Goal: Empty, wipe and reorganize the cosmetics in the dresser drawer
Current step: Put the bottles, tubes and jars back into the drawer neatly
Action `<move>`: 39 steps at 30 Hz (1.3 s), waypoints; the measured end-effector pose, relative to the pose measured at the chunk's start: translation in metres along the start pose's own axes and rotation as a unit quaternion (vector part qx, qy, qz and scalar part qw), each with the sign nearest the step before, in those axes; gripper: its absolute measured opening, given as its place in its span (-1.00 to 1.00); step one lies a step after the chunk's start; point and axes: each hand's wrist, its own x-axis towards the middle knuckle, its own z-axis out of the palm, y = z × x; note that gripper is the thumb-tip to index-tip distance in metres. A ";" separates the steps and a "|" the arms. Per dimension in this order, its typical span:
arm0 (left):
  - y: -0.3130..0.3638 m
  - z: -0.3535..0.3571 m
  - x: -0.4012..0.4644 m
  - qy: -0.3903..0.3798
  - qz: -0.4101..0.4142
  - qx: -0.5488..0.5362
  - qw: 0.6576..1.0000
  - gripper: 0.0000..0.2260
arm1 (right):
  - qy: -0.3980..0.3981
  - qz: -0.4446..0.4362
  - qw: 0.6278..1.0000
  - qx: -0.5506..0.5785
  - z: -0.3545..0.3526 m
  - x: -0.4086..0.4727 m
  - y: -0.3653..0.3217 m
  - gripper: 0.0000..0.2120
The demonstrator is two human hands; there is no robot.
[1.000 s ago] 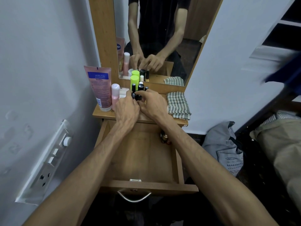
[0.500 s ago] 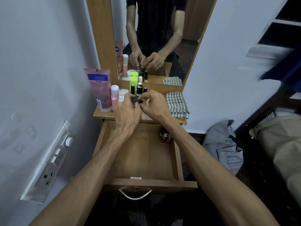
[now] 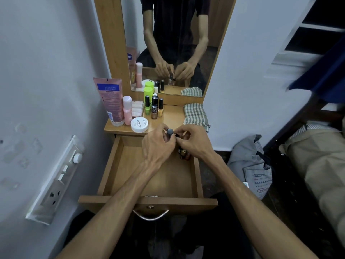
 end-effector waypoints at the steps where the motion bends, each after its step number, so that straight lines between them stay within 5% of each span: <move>1: 0.000 0.002 -0.004 -0.012 0.001 -0.002 1.000 -0.81 | -0.001 0.005 1.000 0.001 0.000 -0.004 0.002 -0.79; 23: -0.013 0.056 -0.039 -0.195 0.031 0.032 0.980 -0.75 | -0.019 0.059 0.990 -0.123 0.009 -0.055 0.053 -0.78; 39: -0.015 0.060 -0.037 -0.221 0.020 0.020 0.975 -0.75 | -0.021 0.065 0.990 -0.125 0.018 -0.054 0.054 -0.76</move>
